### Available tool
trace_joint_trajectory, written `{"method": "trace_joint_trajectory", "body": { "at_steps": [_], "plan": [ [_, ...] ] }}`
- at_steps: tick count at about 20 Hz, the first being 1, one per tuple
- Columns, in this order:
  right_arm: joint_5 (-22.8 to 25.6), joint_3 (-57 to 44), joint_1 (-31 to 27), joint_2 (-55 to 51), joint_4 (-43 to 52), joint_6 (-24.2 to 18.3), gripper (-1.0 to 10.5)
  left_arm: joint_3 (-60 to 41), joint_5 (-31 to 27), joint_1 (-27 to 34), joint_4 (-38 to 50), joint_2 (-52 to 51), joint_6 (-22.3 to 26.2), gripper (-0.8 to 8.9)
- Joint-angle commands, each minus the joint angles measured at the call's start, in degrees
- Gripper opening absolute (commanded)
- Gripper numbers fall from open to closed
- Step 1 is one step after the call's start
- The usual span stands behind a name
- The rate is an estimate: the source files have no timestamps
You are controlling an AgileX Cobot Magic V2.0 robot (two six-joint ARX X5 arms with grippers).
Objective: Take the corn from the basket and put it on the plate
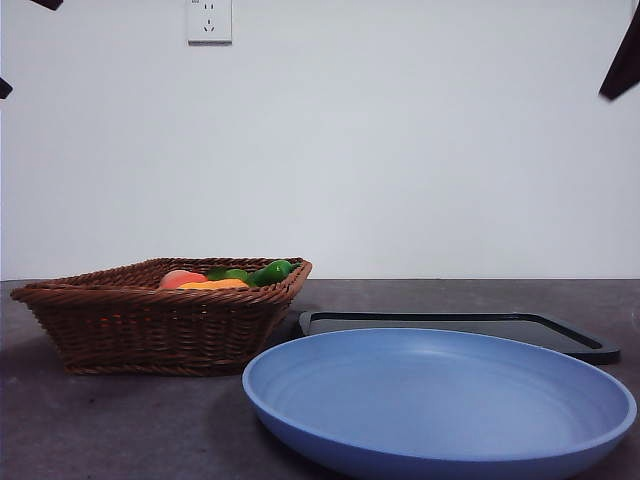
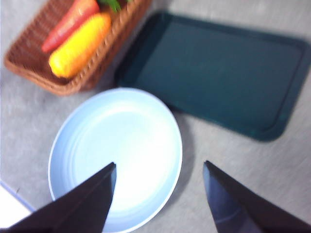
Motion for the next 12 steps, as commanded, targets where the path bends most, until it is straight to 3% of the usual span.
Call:
{"method": "trace_joint_trajectory", "body": {
  "at_steps": [1, 12],
  "plan": [
    [-0.09, 0.98, 1.16, 5.22, 0.37, 1.05, 2.9, 0.85, -0.09, -0.15, 0.50, 0.42, -0.81, 4.30],
    [-0.09, 0.98, 5.25, 30.93, 7.28, 0.96, 2.9, 0.85, -0.07, -0.15, 0.50, 0.42, -0.81, 4.29]
  ]
}}
